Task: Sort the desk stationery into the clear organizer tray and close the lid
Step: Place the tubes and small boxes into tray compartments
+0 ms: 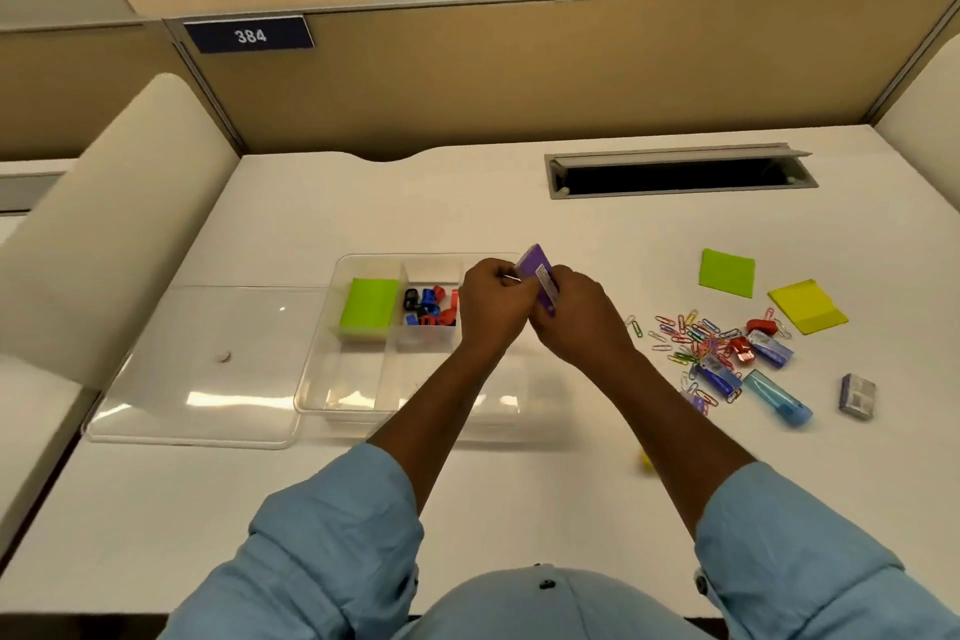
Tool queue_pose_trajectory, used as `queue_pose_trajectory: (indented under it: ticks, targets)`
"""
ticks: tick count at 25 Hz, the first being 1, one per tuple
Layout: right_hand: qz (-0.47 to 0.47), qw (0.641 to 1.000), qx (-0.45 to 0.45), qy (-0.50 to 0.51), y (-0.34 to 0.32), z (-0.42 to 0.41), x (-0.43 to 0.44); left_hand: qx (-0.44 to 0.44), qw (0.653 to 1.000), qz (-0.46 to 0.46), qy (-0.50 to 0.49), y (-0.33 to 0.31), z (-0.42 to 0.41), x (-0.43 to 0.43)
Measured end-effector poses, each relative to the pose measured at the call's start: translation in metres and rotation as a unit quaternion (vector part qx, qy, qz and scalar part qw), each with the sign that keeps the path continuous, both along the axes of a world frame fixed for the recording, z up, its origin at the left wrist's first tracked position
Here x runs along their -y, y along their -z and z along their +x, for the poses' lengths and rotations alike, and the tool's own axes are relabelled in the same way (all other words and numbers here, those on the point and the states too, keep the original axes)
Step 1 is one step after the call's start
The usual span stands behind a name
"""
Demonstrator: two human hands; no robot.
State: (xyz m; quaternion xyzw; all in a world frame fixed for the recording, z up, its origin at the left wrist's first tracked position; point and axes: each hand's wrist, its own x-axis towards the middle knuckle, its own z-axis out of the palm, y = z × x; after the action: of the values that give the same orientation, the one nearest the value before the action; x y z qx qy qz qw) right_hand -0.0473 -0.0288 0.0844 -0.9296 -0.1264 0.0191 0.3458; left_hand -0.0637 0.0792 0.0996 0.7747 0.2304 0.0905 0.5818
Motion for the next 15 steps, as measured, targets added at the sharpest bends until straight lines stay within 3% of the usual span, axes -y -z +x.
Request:
queue_pose_trajectory:
  ticks: [5, 8, 10, 12, 15]
  targets:
    - [-0.001, 0.999, 0.042, -0.032, -0.016, -0.024, -0.062, 0.023, 0.994, 0.104, -0.038, -0.019, -0.022, -0.044]
    - [0.140, 0.989, -0.042, 0.008, -0.020, -0.031, -0.094, 0.033, 0.990, 0.127, -0.048, -0.023, -0.034, -0.083]
    - [0.187, 0.977, -0.106, 0.014, -0.017, -0.035, -0.117, 0.002, 0.988, 0.138, -0.068, -0.016, -0.040, -0.121]
    - [0.232, 0.950, -0.208, 0.020, -0.013, -0.042, -0.141, -0.068, 0.992, 0.087, -0.059, -0.007, -0.046, -0.157]
    - [0.260, 0.925, -0.276, 0.022, -0.003, -0.050, -0.169, -0.086, 0.991, -0.097, -0.044, -0.001, -0.059, -0.192]
